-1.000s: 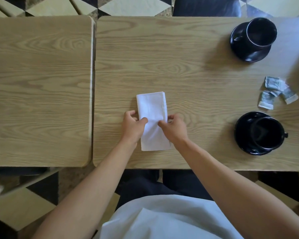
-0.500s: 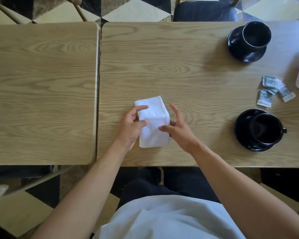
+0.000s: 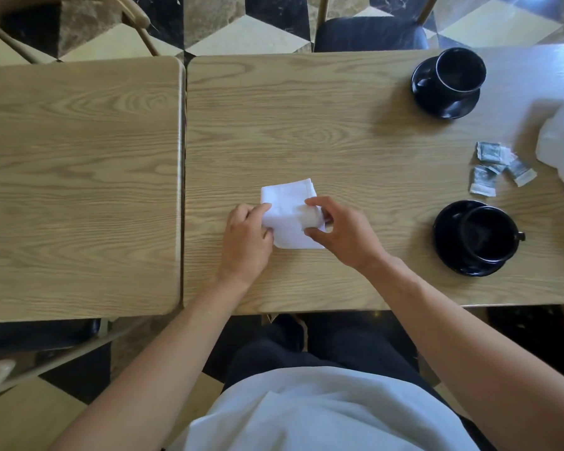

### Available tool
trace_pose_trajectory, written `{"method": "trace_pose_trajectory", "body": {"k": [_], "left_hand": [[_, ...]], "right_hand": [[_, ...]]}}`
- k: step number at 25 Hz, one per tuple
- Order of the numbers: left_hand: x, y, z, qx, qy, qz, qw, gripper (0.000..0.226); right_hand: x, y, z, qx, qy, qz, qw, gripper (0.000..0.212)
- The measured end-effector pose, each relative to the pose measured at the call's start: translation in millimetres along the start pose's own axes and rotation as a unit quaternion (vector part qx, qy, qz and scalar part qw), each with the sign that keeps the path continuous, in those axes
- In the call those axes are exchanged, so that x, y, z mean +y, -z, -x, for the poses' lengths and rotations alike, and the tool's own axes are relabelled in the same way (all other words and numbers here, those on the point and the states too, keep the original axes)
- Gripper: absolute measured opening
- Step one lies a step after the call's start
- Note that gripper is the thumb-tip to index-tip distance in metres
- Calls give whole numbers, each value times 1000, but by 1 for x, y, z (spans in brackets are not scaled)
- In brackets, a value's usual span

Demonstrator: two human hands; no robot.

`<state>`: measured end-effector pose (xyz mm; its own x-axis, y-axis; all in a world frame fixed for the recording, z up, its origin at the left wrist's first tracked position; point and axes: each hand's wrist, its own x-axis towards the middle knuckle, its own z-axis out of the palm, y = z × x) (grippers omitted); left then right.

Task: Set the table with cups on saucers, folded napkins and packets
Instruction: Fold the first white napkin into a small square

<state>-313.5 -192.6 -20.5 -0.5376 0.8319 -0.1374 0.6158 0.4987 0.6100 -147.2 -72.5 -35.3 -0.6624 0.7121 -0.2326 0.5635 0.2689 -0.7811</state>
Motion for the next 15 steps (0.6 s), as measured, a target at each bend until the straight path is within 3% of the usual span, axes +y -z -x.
{"method": "trace_pose_trajectory", "body": {"k": [4,6,8,10,12,15], "left_hand": [[2,-3,1,47,-101,-75,991,27],[-2,-4,2,31,-96,-42,994,17],[-6,-5,-3,-29,19,113,993,11],[-9,-12,-14,-90,186,291,934,14],[-12,-25,-23,-103,262,307,909,18],[-15,-42,-26,-68,245,173,951,20]], "right_hand": [[-5,5,8,69,104,122,985,27],[-1,7,7,77,108,90,987,25],[3,10,1,20,14,-23,999,28],[8,7,-10,-38,-101,-112,988,28],[16,-5,-20,-28,-166,-128,977,26],[26,-16,-28,-5,-205,-68,976,32]]}}
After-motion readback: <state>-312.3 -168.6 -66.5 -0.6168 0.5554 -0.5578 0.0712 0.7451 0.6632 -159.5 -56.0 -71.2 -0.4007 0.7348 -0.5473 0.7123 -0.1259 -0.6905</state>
